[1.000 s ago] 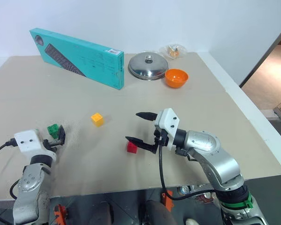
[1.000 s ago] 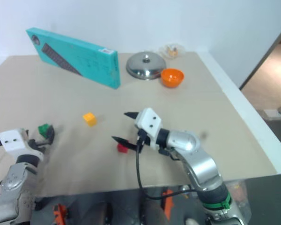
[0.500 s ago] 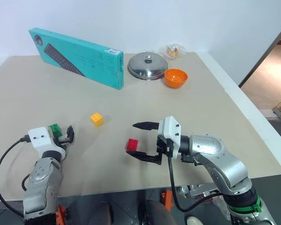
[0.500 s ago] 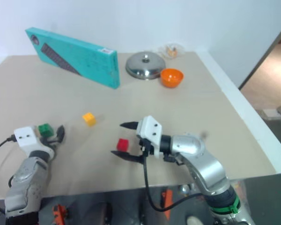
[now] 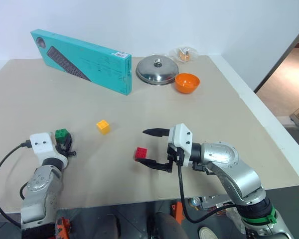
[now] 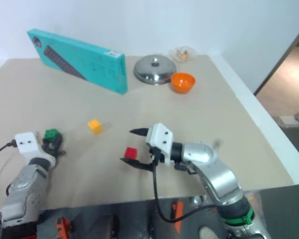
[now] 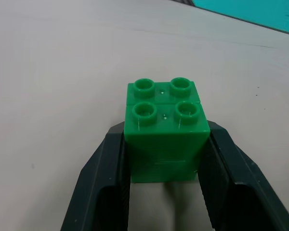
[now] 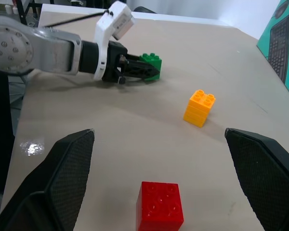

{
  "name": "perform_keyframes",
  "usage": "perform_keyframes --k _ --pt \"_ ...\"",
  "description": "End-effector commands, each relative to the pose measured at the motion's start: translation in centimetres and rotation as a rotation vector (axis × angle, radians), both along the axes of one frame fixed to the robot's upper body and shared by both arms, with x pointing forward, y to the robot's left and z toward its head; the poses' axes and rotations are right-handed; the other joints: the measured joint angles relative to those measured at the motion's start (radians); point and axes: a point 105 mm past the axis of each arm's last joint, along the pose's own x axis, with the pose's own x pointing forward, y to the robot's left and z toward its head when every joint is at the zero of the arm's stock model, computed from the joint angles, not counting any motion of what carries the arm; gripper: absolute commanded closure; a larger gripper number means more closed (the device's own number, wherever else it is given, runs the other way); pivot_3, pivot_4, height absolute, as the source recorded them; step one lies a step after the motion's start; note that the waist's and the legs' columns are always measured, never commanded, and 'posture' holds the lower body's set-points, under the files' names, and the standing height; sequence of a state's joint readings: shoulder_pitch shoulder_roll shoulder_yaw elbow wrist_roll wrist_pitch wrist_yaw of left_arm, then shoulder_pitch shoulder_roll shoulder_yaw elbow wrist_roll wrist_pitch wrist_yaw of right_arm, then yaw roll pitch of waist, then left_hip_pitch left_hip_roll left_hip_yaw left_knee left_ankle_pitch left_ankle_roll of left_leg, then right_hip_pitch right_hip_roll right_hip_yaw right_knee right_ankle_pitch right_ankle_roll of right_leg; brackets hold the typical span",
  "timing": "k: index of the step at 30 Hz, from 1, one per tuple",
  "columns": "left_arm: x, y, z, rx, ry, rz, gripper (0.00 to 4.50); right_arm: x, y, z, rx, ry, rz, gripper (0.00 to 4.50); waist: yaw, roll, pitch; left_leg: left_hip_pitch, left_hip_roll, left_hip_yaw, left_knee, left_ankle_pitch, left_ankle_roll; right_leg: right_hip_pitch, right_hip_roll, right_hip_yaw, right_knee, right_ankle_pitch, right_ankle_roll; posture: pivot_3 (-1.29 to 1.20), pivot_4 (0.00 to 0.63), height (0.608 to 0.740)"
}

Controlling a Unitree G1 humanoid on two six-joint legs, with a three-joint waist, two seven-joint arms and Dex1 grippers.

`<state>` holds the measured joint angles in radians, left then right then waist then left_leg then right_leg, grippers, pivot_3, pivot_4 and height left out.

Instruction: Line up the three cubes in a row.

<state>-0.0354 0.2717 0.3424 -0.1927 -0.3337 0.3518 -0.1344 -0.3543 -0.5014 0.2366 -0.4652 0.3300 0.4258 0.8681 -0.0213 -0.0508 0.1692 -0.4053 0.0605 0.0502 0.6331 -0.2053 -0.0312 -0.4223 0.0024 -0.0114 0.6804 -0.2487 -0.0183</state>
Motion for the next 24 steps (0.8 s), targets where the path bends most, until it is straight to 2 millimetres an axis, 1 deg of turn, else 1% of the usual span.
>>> perform_keyframes --k 1,2,6,9,11,14,16,18,21,24 --pt "-0.2 -2.1 0.9 0.094 -0.023 -0.236 3.18 -0.2 0.0 0.8 0.009 -0.041 0.012 0.00 0.000 0.000 0.000 0.000 0.000 0.000 0.000 0.000 0.000 0.000 0.000 0.000 0.000 0.000 0.000 0.00 0.150 0.740" --pt "-0.4 -2.6 0.9 0.105 -0.019 -0.306 3.18 -0.3 -0.1 0.8 0.006 -0.042 0.011 0.00 0.000 0.000 0.000 0.000 0.001 0.000 0.000 0.000 0.000 0.000 0.000 0.000 0.000 0.000 0.000 0.00 0.150 0.740" --pt "-1.9 -5.4 1.1 0.145 0.012 -0.677 3.18 -0.5 -0.7 0.6 -0.016 -0.047 0.005 0.00 0.000 0.000 0.000 0.000 0.001 0.001 0.000 0.000 -0.001 -0.001 -0.001 0.000 0.000 0.000 -0.001 0.00 0.150 0.740" --pt "-2.9 -6.6 1.4 0.215 0.022 -0.899 3.18 -0.7 -1.1 0.4 -0.032 -0.048 0.002 0.00 0.000 0.000 0.000 -0.001 0.001 0.001 -0.001 -0.001 -0.001 -0.001 -0.001 0.000 0.000 -0.001 -0.002 0.00 0.150 0.740" --pt "-3.2 -7.4 1.5 0.244 0.031 -1.022 3.18 -0.9 -1.3 0.2 -0.040 -0.049 0.001 0.00 0.000 0.000 0.001 -0.001 0.001 0.001 -0.001 -0.001 -0.001 -0.002 -0.001 0.000 0.000 -0.001 -0.002 0.00 0.150 0.740" --pt "-2.8 -8.8 2.1 0.257 0.020 -1.186 3.18 -1.0 -1.4 0.1 -0.048 -0.051 -0.007 0.00 0.002 0.001 0.001 -0.001 0.001 0.001 -0.001 0.000 -0.001 -0.002 -0.001 0.000 0.000 -0.001 -0.002 0.00 0.150 0.740" --pt "-2.7 -9.5 2.3 0.261 0.017 -1.260 3.18 -1.1 -1.4 0.0 -0.050 -0.053 -0.012 0.00 0.004 0.001 0.001 -0.001 0.001 0.001 -0.001 0.000 -0.001 -0.002 -0.001 -0.001 0.000 -0.001 -0.002 0.00 0.150 0.740" --pt "-2.7 -10.7 2.4 0.282 0.020 -1.379 3.18 -1.1 -1.5 0.0 -0.054 -0.057 -0.026 0.00 0.003 0.001 0.001 -0.002 0.001 0.001 -0.001 -0.001 -0.001 -0.002 -0.001 0.000 -0.001 -0.001 -0.002 0.00 0.150 0.740" --pt "-2.6 -11.7 2.2 0.317 0.026 -1.489 3.18 -1.1 -1.6 -0.1 -0.060 -0.062 -0.039 0.00 0.000 0.001 0.001 -0.002 -0.001 0.001 -0.001 -0.001 -0.001 -0.002 0.001 0.000 -0.001 -0.001 -0.001 0.00 0.150 0.740" --pt "-2.4 -12.2 2.0 0.354 0.020 -1.553 3.18 -1.2 -1.6 -0.1 -0.064 -0.064 -0.044 0.00 0.000 0.001 0.001 -0.002 0.001 0.001 -0.001 -0.001 -0.001 -0.002 0.005 0.001 -0.001 -0.001 -0.002 0.00 0.150 0.740"
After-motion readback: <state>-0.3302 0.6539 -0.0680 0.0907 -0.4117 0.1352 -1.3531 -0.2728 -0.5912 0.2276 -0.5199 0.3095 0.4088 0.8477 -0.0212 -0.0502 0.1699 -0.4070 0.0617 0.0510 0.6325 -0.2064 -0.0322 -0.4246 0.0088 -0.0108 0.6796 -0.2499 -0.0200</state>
